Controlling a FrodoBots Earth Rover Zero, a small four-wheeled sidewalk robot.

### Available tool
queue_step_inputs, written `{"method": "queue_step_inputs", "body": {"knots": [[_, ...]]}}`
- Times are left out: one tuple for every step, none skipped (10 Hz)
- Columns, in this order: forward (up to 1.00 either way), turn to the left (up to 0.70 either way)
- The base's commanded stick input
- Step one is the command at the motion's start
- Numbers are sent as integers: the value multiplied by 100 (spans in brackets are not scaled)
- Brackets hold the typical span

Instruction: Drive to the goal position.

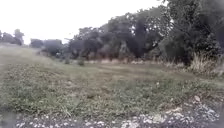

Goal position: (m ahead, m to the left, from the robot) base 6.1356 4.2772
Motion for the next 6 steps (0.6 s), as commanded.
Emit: {"method": "queue_step_inputs", "body": {"knots": [[4,0],[4,0],[4,0],[4,0],[4,0],[4,0]]}}
